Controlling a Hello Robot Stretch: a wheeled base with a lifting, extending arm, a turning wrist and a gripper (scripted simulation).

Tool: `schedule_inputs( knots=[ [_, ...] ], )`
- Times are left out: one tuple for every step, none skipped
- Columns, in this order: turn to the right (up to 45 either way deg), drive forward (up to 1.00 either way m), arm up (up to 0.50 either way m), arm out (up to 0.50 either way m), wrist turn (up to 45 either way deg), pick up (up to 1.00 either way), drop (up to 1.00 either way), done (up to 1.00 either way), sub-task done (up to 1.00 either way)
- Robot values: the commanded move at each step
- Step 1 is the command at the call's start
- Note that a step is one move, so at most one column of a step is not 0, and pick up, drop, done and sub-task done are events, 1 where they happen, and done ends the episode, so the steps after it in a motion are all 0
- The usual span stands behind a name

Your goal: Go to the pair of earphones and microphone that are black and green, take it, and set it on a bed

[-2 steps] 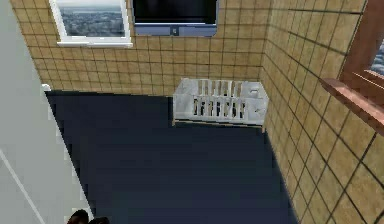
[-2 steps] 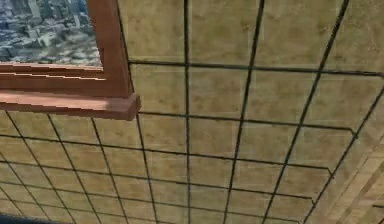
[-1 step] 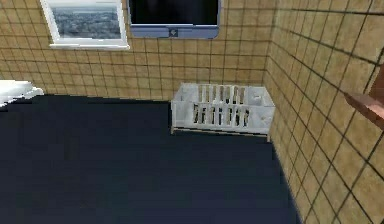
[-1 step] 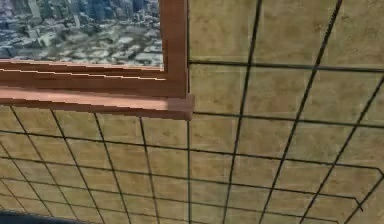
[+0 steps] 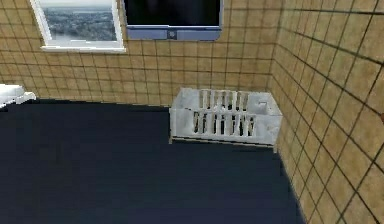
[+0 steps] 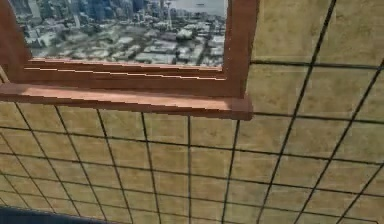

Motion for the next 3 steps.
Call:
schedule_inputs(
  knots=[
    [15.0, 0.0, 0.0, 0.0, 0.0, 0.0, 0.0, 0.0, 0.0],
    [0.0, 0.45, 0.0, 0.0, 0.0, 0.0, 0.0, 0.0, 0.0],
    [-45.0, 0.0, 0.0, 0.0, 0.0, 0.0, 0.0, 0.0, 0.0]
  ],
)
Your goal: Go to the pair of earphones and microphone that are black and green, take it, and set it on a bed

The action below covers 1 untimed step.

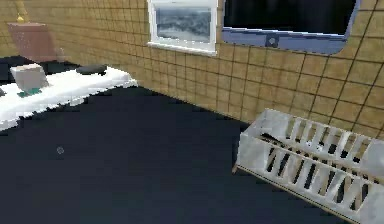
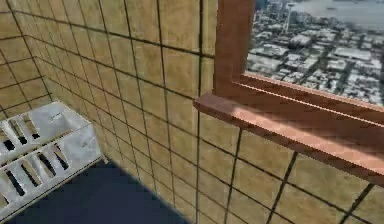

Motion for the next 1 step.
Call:
schedule_inputs(
  knots=[
    [-33.0, 0.0, 0.0, 0.0, 0.0, 0.0, 0.0, 0.0, 0.0]
  ],
)
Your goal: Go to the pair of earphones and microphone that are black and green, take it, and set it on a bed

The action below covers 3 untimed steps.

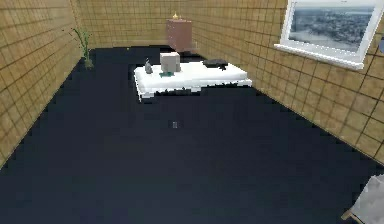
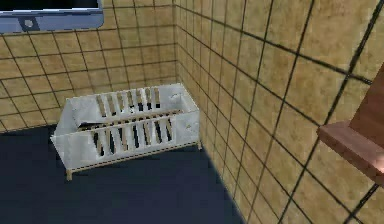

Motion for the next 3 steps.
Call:
schedule_inputs(
  knots=[
    [0.0, 0.65, 0.0, 0.0, 0.0, 0.0, 0.0, 0.0, 0.0],
    [-33.0, 0.0, 0.0, 0.0, 0.0, 0.0, 0.0, 0.0, 0.0],
    [0.0, 1.0, 0.0, 0.0, 0.0, 0.0, 0.0, 0.0, 0.0]
  ],
)
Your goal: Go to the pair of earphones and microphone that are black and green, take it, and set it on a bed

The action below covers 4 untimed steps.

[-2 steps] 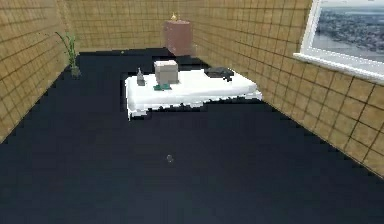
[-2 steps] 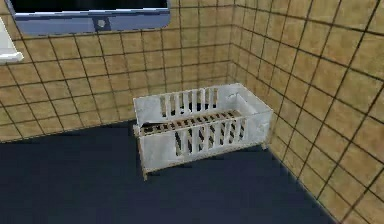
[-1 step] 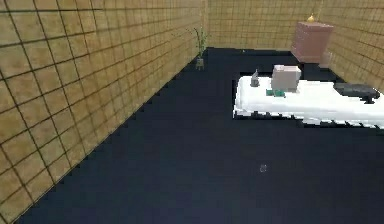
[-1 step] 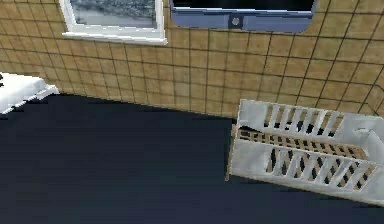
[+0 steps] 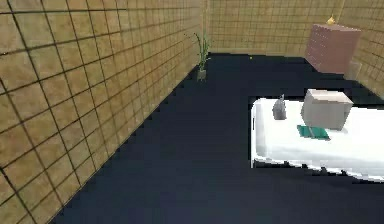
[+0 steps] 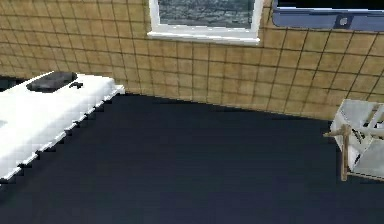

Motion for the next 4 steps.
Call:
schedule_inputs(
  knots=[
    [0.0, 1.0, 0.0, 0.0, 0.0, 0.0, 0.0, 0.0, 0.0],
    [0.0, 0.45, 0.0, 0.0, 0.0, 0.0, 0.0, 0.0, 0.0],
    [12.0, 0.0, 0.0, 0.0, 0.0, 0.0, 0.0, 0.0, 0.0],
    [0.0, 1.0, 0.0, 0.0, 0.0, 0.0, 0.0, 0.0, 0.0]
  ],
)
